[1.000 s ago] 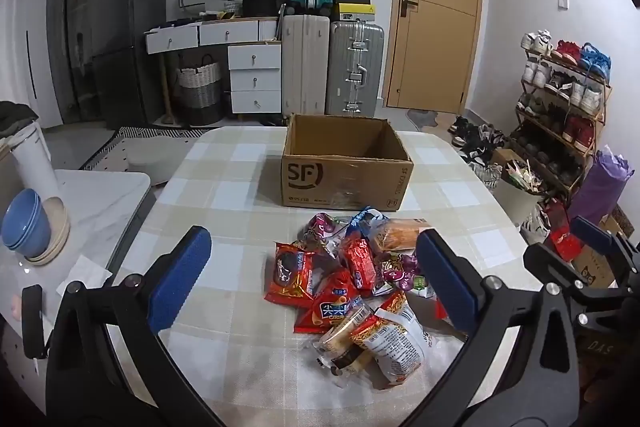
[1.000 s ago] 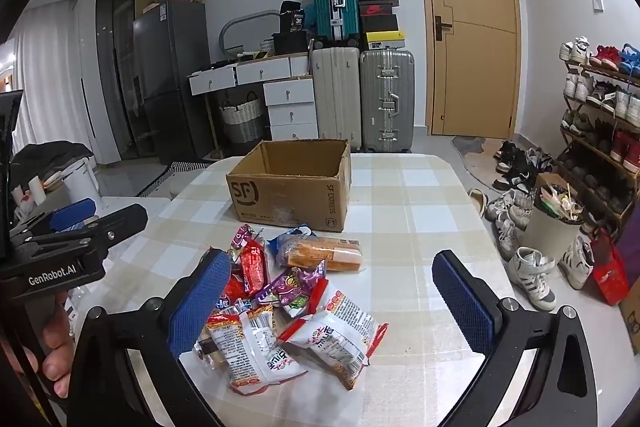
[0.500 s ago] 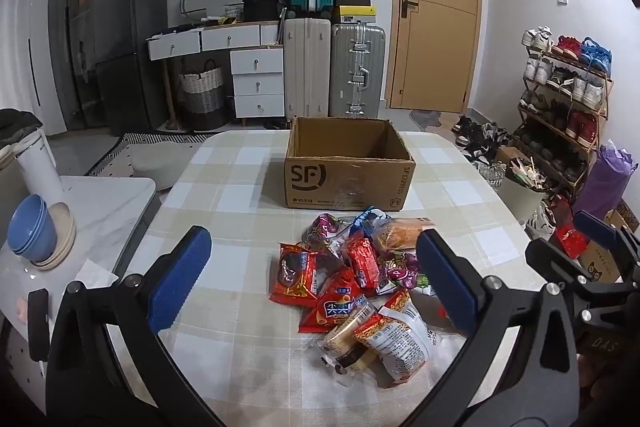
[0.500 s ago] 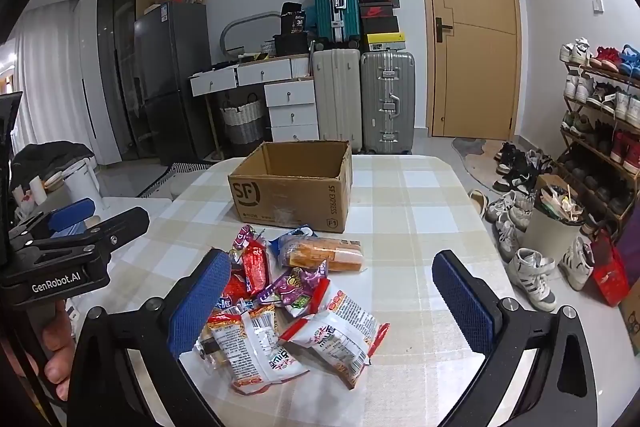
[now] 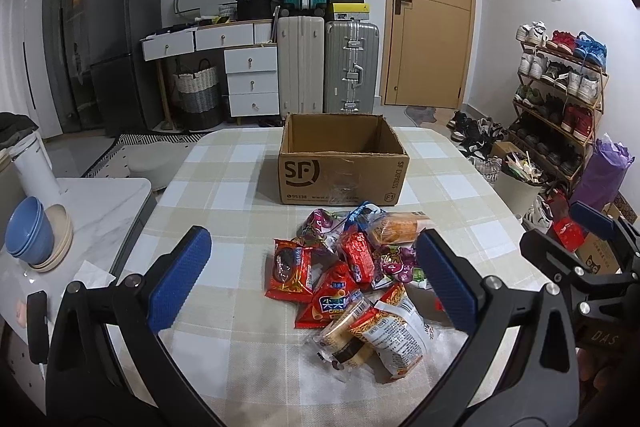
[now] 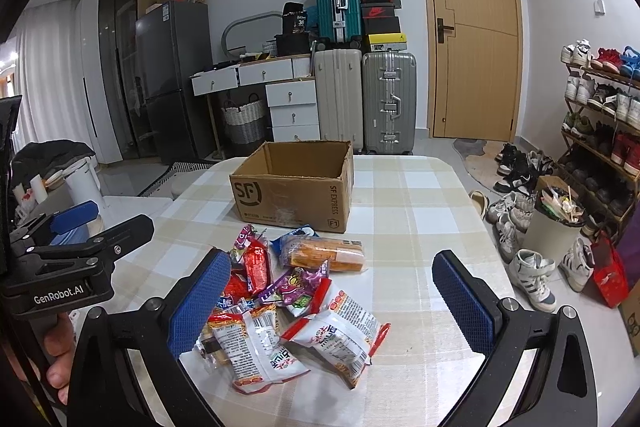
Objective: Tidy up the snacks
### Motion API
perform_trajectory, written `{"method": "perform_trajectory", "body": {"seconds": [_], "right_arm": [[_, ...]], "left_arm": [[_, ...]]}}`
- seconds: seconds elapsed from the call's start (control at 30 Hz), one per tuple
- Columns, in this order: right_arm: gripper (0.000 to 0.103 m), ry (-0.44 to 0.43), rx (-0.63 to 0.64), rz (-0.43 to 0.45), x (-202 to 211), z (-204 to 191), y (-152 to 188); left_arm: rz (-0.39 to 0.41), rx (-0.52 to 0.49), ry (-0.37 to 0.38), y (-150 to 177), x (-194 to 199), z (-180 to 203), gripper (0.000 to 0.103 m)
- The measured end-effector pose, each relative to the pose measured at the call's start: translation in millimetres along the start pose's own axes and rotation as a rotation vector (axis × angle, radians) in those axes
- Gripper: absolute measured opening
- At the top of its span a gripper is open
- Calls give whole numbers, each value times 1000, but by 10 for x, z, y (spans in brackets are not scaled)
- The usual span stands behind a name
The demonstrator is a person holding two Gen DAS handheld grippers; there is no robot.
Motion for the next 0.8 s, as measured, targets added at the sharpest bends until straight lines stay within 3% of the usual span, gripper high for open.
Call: {"method": "perform_trajectory", "body": {"seconds": [0.8], "right_arm": [[103, -13, -5, 0, -5, -46, 35]], "left_arm": [[1, 3, 0, 10, 38, 7, 102]]}}
Point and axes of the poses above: each gripper's, at about its wrist camera, not at the fingertips, and x roughly against the way its jaws point, z to its right, y to its underside, the point moved 6 cm from there along -x, roughly the way its jaws point, and after that the axes turned 2 degrees about -x, right-handed, at the moved point
